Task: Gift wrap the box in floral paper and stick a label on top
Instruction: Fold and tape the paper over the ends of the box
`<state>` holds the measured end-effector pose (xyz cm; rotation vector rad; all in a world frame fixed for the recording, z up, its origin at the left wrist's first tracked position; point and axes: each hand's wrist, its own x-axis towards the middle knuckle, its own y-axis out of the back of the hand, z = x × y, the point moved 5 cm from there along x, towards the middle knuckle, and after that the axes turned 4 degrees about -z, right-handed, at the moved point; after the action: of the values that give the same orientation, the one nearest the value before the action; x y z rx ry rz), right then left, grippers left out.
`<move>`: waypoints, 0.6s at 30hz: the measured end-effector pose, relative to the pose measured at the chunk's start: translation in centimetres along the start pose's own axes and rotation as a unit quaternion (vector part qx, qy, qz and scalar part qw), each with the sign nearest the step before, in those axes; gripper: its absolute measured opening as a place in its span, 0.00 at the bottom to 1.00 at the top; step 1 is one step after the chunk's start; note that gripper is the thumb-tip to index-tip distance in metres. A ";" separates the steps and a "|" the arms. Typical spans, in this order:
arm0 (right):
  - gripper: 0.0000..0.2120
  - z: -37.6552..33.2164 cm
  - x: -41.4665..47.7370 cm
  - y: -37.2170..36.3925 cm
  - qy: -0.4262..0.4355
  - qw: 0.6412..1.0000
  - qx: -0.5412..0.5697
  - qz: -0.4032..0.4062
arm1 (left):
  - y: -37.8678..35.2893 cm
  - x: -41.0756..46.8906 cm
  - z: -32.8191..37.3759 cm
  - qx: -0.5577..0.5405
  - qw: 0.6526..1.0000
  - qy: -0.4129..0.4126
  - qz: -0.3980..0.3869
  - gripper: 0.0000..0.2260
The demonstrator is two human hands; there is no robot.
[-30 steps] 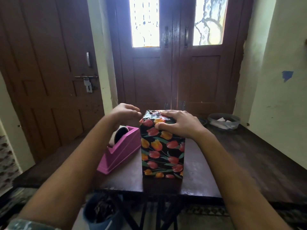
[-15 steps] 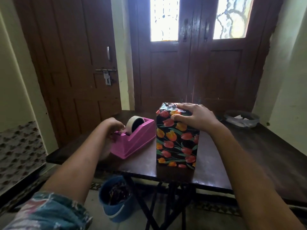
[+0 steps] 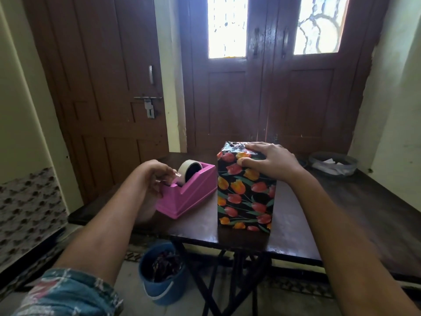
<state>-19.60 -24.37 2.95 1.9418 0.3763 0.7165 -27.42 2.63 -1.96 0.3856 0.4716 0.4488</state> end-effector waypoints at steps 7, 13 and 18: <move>0.39 0.0 -0.1 0.0 -0.004 1.000 0.007 -0.001 | 0.4 -0.2 -0.7 -0.158 0.985 -0.056 0.048 0.05; 0.41 0.1 0.0 -0.1 -0.007 1.000 0.009 0.000 | 0.6 0.6 -4.0 -0.332 0.936 -0.104 0.058 0.06; 0.40 0.2 0.0 0.0 -0.006 1.000 0.017 0.003 | 1.1 1.3 -6.5 -0.379 0.922 -0.077 0.023 0.06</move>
<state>-19.45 -24.45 2.87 1.9797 0.3768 0.7055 -30.04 5.80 -7.28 -0.3191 0.1080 0.6048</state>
